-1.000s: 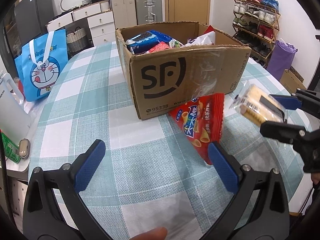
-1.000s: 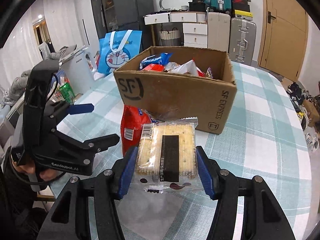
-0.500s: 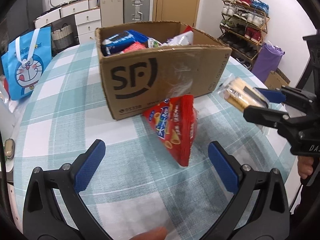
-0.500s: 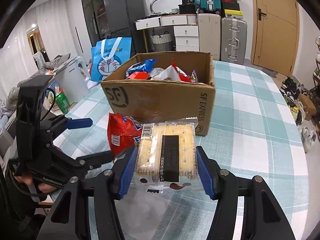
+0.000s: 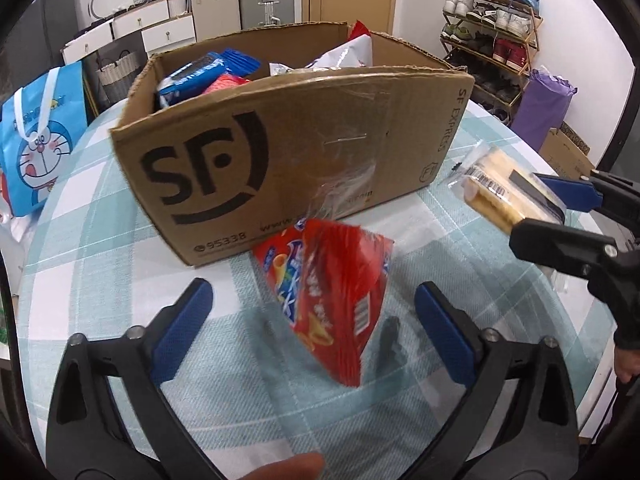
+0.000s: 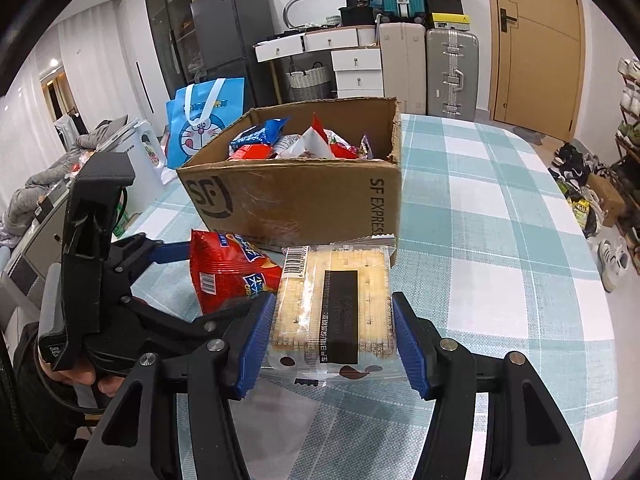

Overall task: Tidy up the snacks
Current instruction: 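Grasp the red chip bag with the left gripper while the right holds the cracker pack, then carry both snacks over the cardboard box and open both grippers to drop them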

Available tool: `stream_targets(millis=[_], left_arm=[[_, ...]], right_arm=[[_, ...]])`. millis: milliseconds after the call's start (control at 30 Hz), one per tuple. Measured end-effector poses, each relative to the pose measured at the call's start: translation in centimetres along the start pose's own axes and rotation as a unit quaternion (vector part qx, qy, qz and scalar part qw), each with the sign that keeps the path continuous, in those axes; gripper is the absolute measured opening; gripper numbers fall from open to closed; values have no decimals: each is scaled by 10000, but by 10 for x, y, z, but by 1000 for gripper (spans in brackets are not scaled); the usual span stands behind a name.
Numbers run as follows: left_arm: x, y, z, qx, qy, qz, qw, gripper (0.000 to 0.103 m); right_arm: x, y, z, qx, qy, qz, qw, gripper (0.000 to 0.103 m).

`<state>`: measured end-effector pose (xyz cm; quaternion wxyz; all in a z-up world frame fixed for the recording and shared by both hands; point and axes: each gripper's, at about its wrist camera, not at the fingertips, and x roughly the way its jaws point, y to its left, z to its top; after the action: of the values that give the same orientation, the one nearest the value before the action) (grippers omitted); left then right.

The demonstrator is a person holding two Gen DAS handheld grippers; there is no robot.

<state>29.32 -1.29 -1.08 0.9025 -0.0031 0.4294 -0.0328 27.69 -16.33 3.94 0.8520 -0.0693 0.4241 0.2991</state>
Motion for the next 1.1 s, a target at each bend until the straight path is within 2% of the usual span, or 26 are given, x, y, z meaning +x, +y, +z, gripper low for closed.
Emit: stream_targets(millis=[33,67,133,233,367,567,833,1100], left_arm=[[2,-1,1,6,13,3,10000,82],[4,-2,3,31,59,-26,10000,78],[10,-5,5,34,102,-117,9999,57],[14,-5,5,-20,55,-187,9998,50],[9,-3,1,-45,-29,-375,9993,49],[-7,0,-7,-35,-264,-365,9990,49],[-36,-6,2,97,-690,-201,9974,48],[-64,-8,4,80,-817,-206,9964,47]], right_arm=[[0,0,0,0,-6,5,10000,59],[-1,0,1,3,-17,6,10000,59],[-1,-1,1,7,-24,21,10000,59],[-4,-1,1,5,-62,42,10000,59],[-9,-3,2,30,-142,54,9999,59],[-12,-5,1,64,-228,89,9997,59],[-17,5,3,-23,-399,154,9991,59],[-30,9,8,-51,-657,251,9975,59]])
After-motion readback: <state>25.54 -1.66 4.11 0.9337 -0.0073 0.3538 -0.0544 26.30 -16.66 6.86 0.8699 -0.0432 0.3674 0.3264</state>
